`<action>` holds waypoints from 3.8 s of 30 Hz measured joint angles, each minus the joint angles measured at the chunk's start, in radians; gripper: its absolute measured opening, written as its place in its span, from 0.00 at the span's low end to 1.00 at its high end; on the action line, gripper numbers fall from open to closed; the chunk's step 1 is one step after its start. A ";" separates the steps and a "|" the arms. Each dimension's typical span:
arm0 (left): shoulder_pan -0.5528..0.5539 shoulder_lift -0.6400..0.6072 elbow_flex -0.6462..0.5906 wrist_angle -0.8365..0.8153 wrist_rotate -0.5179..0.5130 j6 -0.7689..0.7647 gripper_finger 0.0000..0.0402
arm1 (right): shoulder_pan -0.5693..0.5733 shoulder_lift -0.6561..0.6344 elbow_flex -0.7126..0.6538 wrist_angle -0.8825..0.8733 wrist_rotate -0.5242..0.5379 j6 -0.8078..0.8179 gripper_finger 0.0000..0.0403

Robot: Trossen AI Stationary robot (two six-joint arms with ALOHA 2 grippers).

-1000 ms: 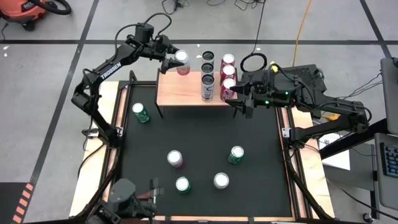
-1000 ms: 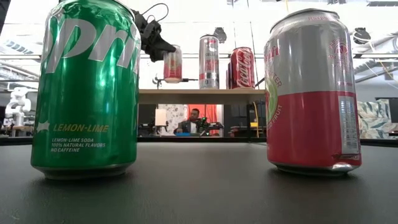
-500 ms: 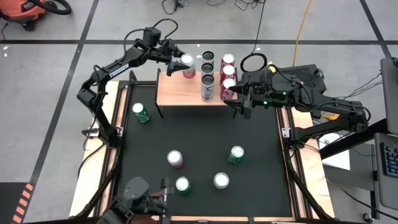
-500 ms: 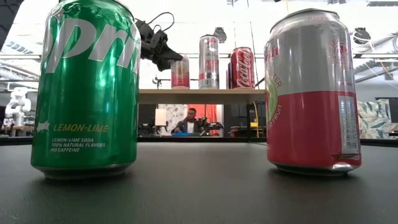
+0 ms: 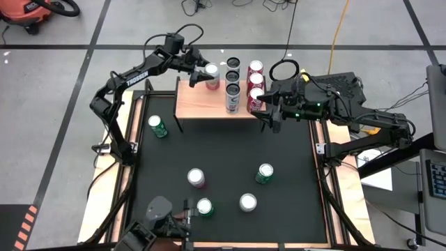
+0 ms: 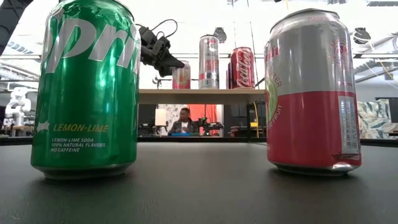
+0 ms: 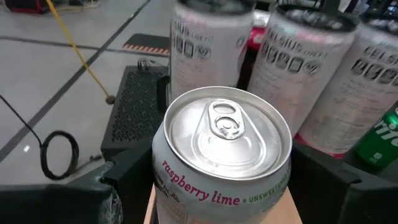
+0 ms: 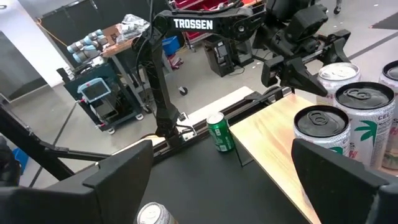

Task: Place canned beverage on shelf
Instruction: Put the top pink white soda can on the shelf, then put the top pink white soda can aligned with the other pink white soda can on the shelf

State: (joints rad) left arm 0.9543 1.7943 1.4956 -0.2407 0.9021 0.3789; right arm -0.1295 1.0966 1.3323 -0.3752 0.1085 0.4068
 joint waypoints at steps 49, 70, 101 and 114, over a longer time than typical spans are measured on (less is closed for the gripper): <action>-0.032 -0.033 0.001 -0.057 -0.118 0.020 0.88 | 0.000 0.000 0.000 -0.003 0.000 0.000 0.90; -0.032 -0.060 0.001 -0.056 -0.170 0.020 0.88 | 0.000 0.000 0.000 -0.003 -0.005 0.011 0.90; -0.307 -0.566 0.002 -0.324 -0.448 -0.161 0.88 | 0.025 0.001 0.000 -0.139 -0.031 0.105 0.90; -0.639 -0.692 0.002 -0.634 -0.521 -0.384 0.88 | 0.082 0.039 0.001 -0.201 -0.031 0.124 0.90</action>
State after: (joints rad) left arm 0.3156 1.1025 1.4971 -0.8746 0.3813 -0.0047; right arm -0.0471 1.1356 1.3331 -0.5764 0.0772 0.5306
